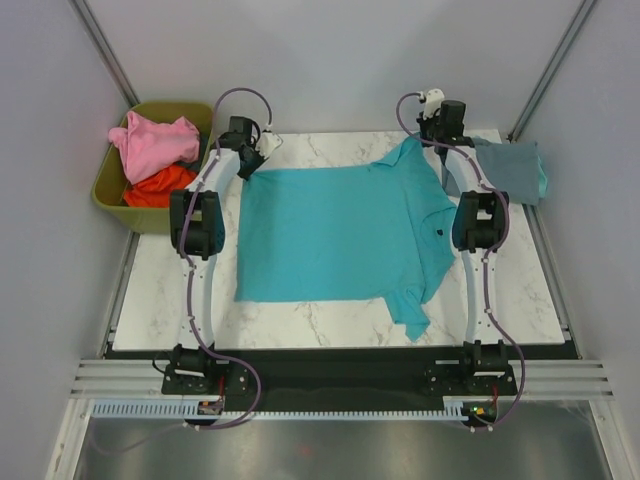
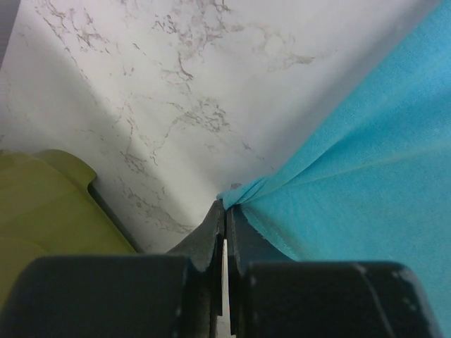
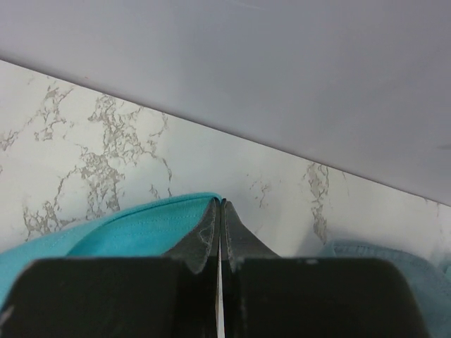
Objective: Fold and stack the t-shirts
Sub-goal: Flatten the tshirt out
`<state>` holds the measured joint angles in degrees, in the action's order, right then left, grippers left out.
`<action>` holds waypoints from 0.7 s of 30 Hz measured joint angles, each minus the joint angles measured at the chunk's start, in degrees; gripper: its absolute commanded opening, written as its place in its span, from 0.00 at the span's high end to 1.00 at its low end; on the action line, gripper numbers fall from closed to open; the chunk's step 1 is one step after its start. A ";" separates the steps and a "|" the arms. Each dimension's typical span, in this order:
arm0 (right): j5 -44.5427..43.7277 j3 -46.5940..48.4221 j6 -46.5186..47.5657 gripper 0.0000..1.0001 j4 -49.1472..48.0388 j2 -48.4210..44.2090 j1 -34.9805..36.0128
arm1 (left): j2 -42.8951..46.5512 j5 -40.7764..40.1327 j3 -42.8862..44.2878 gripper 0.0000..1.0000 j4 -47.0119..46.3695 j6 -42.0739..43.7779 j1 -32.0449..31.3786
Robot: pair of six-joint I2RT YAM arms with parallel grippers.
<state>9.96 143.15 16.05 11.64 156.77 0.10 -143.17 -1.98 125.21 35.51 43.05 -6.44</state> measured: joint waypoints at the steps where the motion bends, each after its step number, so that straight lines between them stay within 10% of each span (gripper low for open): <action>1: -0.09 -0.11 -0.33 1.00 0.09 -0.28 -0.04 | 0.24 0.02 0.00 0.98 0.00 -0.22 -0.02; 8: 1.20 -4.61 -5.31 1.00 4.15 -11.04 -2.45 | 11.34 3.56 -1.70 0.98 0.98 -5.68 -0.09; 21: 11.61 -31.15 -14.21 1.00 5.57 -65.90 -12.11 | 53.11 15.96 -10.01 0.98 6.16 -10.60 -2.60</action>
<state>21.56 112.01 1.85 17.21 90.87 -12.01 -90.06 13.98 115.20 41.67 32.45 -9.04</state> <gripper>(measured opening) 0.007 0.033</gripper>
